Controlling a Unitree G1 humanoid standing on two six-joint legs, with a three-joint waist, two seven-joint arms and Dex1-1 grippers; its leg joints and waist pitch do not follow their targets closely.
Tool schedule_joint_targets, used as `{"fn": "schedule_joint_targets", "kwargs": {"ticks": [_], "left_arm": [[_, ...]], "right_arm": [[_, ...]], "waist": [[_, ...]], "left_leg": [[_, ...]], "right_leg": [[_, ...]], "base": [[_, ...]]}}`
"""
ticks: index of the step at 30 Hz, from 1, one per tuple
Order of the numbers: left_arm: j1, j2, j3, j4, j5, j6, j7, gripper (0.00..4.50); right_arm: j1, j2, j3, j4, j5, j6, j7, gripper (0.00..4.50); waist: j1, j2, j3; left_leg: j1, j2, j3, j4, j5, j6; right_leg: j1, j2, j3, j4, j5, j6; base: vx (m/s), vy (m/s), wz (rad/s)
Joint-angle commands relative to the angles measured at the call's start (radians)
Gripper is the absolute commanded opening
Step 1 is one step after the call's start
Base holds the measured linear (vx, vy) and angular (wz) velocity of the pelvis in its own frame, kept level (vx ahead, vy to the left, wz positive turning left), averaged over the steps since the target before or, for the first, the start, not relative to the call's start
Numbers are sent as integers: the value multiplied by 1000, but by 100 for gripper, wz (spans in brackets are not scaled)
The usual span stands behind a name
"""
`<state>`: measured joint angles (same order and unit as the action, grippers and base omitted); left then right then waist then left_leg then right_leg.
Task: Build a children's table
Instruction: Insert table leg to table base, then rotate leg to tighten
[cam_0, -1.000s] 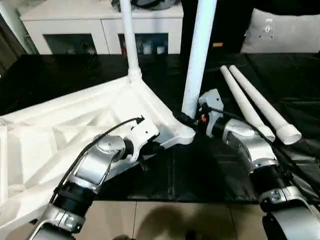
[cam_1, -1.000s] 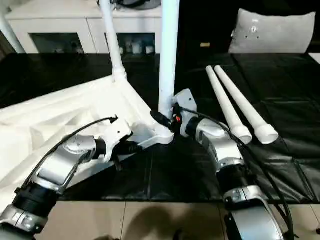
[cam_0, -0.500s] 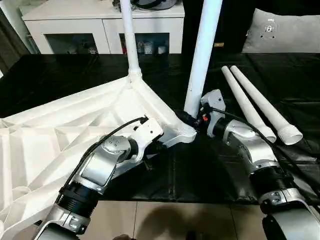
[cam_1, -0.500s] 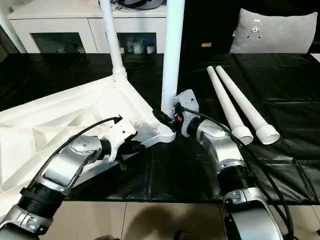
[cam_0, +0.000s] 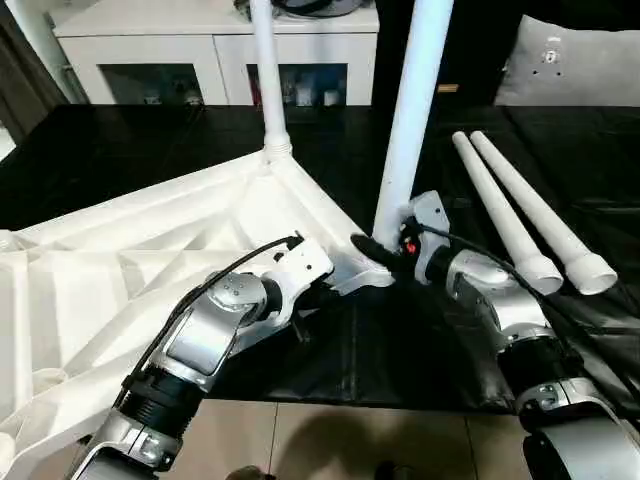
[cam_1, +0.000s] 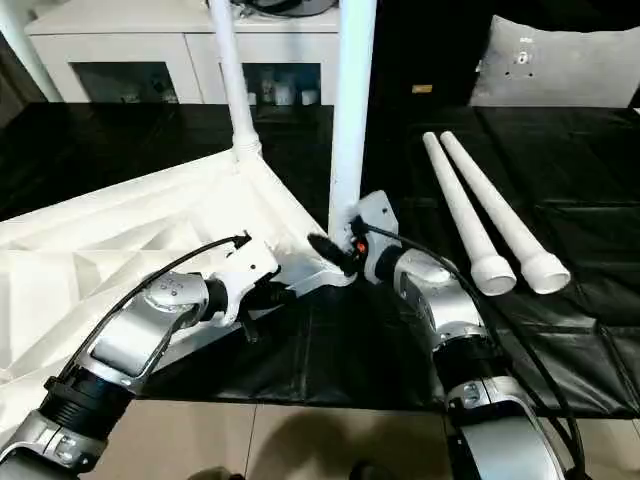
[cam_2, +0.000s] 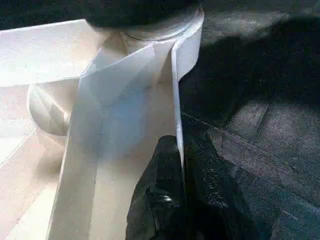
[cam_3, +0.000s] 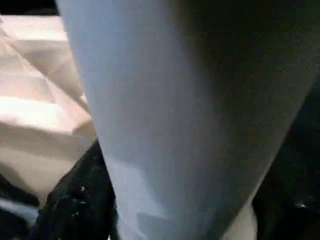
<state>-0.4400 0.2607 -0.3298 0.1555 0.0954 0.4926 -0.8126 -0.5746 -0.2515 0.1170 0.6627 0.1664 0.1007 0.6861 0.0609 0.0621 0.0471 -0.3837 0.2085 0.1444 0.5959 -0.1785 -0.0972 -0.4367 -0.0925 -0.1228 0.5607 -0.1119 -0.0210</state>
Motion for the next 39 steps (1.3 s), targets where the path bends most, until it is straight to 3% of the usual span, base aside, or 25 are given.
{"fn": "schedule_joint_targets", "kwargs": {"ticks": [1,12,21,26,31,39], "left_arm": [[-40,13,10,-43,-6,-64,-1,0],[-71,43,-25,102,12,-217,-35,0],[-108,56,-49,217,-1,-348,-120,0],[-129,78,-67,265,-7,-416,-180,0],[-158,97,-76,330,-15,-511,-276,0],[-170,109,-93,334,-28,-561,-348,0]], "right_arm": [[18,-18,-5,-5,-7,5,16,360],[114,-91,-24,-100,7,-60,110,447],[156,-172,-50,-152,26,-120,199,447],[154,-221,-57,-178,45,-136,285,447],[162,-303,-5,-230,51,-152,463,447],[132,-302,32,-186,15,-177,503,447]], "waist": [[6,0,-75],[13,0,-75],[34,-1,-80],[37,-3,-80],[48,-5,-81],[59,-5,-83]], "left_leg": [[4,8,12,-70,-261,80],[4,5,13,-69,-271,85],[7,6,15,-63,-242,103],[6,5,16,-62,-242,111],[4,8,16,-60,-232,123],[5,12,15,-59,-214,117]], "right_leg": [[81,-43,37,-57,-319,-180],[81,-42,33,-68,-389,-137],[79,-41,34,-66,-374,-139],[80,-39,32,-66,-385,-134],[82,-40,33,-62,-370,-139],[81,-42,34,-55,-340,-165]], "base": [[0,0,0],[0,0,0],[0,0,0],[0,0,0],[0,0,0],[0,0,0]]}}
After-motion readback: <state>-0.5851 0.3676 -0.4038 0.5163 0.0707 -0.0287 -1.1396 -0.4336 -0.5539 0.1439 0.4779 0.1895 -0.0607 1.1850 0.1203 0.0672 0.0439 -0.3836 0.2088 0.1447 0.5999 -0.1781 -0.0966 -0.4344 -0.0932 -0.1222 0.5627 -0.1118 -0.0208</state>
